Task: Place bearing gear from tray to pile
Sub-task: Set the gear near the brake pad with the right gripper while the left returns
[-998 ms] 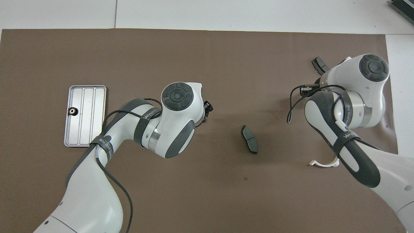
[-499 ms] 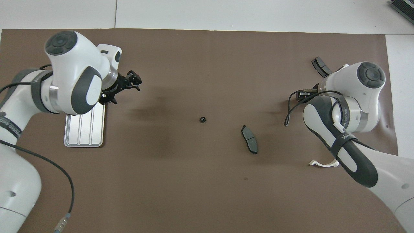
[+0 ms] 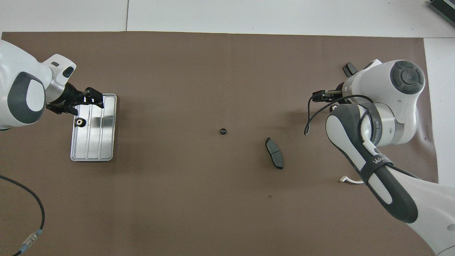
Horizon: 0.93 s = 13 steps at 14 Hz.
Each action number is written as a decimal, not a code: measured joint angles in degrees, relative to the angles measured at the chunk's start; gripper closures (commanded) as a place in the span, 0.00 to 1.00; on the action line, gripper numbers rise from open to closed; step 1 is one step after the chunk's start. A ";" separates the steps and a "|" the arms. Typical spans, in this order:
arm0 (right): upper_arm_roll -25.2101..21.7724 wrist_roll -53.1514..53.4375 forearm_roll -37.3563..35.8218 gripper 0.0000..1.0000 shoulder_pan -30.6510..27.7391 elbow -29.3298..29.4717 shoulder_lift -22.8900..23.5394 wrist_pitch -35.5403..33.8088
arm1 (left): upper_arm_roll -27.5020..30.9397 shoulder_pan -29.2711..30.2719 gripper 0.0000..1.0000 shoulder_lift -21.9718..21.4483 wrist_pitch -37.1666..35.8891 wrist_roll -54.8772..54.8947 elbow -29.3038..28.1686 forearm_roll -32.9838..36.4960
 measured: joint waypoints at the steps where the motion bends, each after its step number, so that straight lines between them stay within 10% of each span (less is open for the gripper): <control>1: 0.02 2.01 0.00 0.00 1.18 1.29 -0.70 -2.35 | 0.00 0.80 0.09 -0.27 0.03 1.93 -0.56 0.39; 13: 1.07 23.29 2.08 0.00 21.50 4.64 3.37 3.66 | 1.78 2.55 0.10 -2.46 8.57 -3.55 -10.12 3.82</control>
